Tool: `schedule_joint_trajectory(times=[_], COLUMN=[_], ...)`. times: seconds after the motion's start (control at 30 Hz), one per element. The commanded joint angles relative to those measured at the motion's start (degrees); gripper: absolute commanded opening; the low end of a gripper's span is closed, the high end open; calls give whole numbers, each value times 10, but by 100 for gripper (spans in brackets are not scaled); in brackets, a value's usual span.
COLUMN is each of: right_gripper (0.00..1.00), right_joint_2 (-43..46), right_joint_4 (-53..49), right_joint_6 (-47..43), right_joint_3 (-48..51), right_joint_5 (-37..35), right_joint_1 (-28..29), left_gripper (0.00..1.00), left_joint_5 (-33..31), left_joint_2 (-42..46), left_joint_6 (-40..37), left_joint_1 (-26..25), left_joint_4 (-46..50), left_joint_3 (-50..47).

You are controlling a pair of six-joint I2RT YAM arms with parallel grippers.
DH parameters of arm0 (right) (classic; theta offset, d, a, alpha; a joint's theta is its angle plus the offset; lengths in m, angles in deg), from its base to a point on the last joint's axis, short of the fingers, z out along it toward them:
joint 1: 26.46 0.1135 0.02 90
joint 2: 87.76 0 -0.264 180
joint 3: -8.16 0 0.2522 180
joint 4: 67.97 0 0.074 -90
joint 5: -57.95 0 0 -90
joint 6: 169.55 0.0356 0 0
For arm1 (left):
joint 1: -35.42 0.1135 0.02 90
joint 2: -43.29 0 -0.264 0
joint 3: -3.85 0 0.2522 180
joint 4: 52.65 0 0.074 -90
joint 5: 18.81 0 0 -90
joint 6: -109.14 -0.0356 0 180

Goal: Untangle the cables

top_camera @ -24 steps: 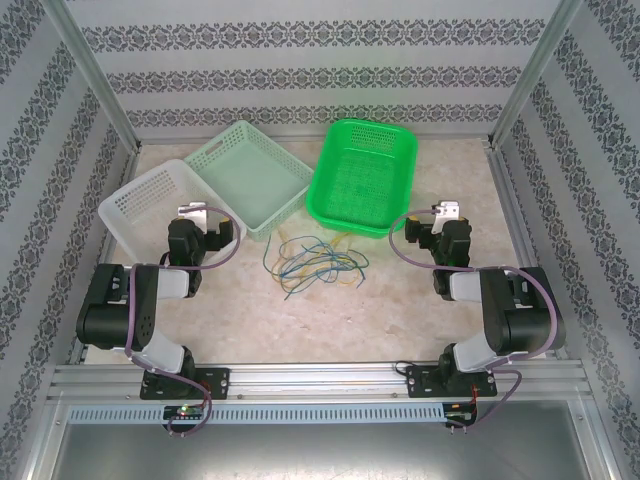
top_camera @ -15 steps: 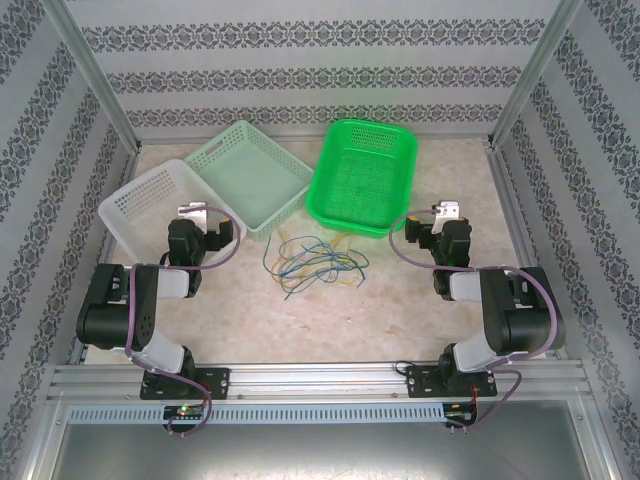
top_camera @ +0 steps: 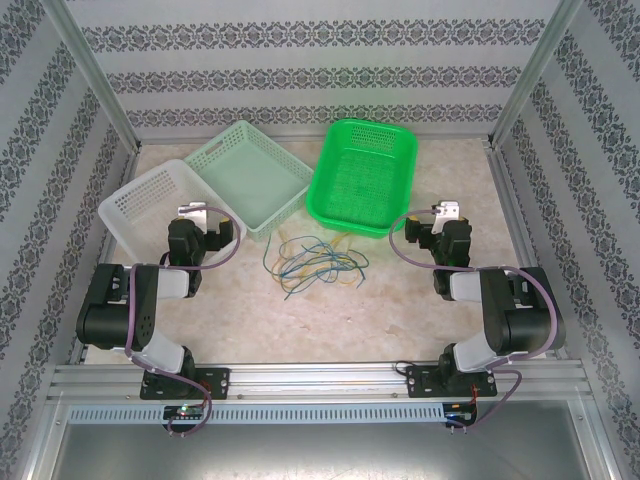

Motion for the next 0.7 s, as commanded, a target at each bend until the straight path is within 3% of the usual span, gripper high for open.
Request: schedule_joint_trajectory(times=[0.0, 0.17, 0.43, 0.57, 0.67], right_gripper=[95, 95, 90, 86, 77], right_joint_2=[14, 86, 136, 107, 48], right_joint_4=[-8, -255, -461, -585, -679], right_joint_6=[9, 37, 104, 138, 177], right_joint_3=[-17, -100, -175, -270, -368], right_joint_5=[13, 17, 53, 62, 96], right_joint_1=[-5, -8, -7, -8, -7], left_gripper=[100, 100, 100, 100, 100], left_joint_5=[0, -18, -84, -54, -24], left_joint_2=[4, 66, 154, 156, 107], left_joint_6=[3, 28, 156, 204, 241], left_joint_1=[2, 2, 2, 1, -3], left_joint_4=[18, 250, 430, 506, 574], left_joint_3=[3, 99, 138, 201, 292])
